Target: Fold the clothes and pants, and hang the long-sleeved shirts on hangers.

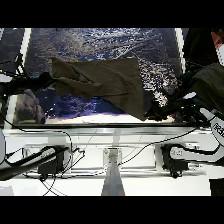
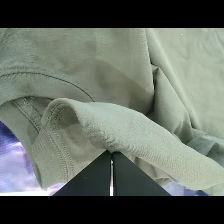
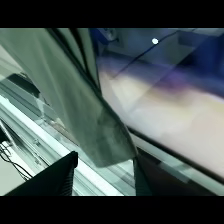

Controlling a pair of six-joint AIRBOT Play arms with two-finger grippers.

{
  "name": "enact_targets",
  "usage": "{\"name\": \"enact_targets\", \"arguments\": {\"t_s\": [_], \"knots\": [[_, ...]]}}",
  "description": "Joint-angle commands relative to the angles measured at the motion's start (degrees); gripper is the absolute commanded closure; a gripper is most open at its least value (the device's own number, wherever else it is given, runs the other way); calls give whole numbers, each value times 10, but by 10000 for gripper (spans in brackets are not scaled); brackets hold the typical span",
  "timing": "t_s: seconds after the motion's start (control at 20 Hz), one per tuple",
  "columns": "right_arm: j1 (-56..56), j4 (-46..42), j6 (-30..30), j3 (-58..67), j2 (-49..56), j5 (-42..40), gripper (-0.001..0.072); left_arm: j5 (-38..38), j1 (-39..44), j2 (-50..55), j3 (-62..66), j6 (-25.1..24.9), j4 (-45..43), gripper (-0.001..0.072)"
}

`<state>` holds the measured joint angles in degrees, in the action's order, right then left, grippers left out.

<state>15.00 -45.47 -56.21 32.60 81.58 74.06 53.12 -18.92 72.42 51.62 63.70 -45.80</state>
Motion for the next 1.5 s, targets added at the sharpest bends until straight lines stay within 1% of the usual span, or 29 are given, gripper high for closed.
{"name": "enact_targets", "arguments": {"t_s": [0.0,0.05,0.1,0.15,0.25,0.3,0.35,0.4,0.45,0.6,0.65,0.75,0.8,0.9,1.0,1.15,1.25,1.35,1.45], "knots": [[-1,33,19,0,6,-17,435,0,0,0,0,0,0,697],[-1,38,19,0,6,-25,482,0,0,0,0,0,0,696],[0,43,19,0,6,-32,482,0,0,0,0,0,0,696],[-1,50,20,0,6,-32,534,0,0,0,0,0,0,697],[-1,70,44,0,5,-31,688,0,0,0,0,0,0,697],[0,80,63,0,5,-31,703,0,0,0,0,0,0,696],[0,92,91,0,5,-31,704,2,0,0,0,0,1,696],[0,103,106,2,4,-31,704,8,0,0,1,0,3,696],[0,108,110,5,0,-31,703,20,0,0,1,0,16,696],[0,108,110,33,-33,-25,703,54,-1,-6,2,0,118,696],[0,107,110,51,-52,-19,704,63,-2,-12,3,-10,168,697],[0,107,110,99,-94,-12,704,95,-4,-30,22,-77,244,697],[0,107,109,130,-120,-12,704,114,-5,-43,38,-95,271,697],[0,106,110,200,-170,-18,704,134,-13,-75,79,-102,303,697],[0,103,109,281,-225,-40,704,136,-30,-116,124,-102,334,697],[0,76,109,401,-310,-115,704,135,-79,-183,181,-102,413,697],[0,38,109,463,-368,-197,704,123,-126,-232,206,-102,483,697],[0,-7,109,505,-422,-289,703,84,-170,-281,210,-102,552,697],[0,-40,109,532,-466,-358,703,16,-206,-329,210,-102,600,697]]}}
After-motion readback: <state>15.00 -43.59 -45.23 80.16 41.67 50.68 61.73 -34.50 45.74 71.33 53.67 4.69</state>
